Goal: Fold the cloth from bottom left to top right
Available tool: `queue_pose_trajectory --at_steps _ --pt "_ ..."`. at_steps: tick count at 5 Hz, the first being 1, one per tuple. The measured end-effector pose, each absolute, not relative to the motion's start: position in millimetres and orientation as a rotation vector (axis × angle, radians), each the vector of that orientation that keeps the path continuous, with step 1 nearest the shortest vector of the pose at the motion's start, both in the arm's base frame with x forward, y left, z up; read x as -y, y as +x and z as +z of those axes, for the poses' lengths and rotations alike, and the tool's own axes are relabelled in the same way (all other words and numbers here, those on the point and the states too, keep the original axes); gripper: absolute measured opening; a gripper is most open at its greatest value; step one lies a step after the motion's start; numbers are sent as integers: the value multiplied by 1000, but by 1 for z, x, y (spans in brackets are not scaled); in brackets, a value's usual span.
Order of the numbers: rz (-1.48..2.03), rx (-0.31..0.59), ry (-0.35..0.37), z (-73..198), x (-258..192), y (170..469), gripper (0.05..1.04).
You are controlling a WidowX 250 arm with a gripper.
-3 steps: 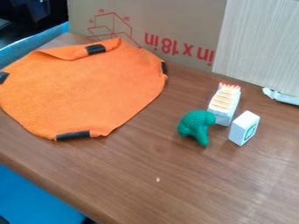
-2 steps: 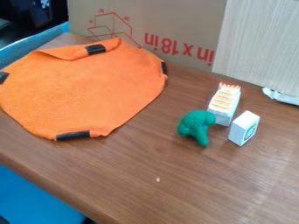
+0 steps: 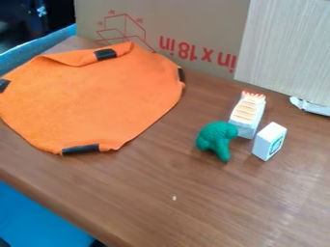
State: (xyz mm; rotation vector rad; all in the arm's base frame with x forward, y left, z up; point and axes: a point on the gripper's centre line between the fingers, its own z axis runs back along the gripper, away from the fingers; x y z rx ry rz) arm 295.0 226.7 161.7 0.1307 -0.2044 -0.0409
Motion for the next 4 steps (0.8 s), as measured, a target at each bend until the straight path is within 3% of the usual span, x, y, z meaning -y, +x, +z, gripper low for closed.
queue_pose_trajectory --at_steps 2,4 --pt "242 239 48 149 -260 274 1000" --pt "359 256 49 137 -280 264 1000"
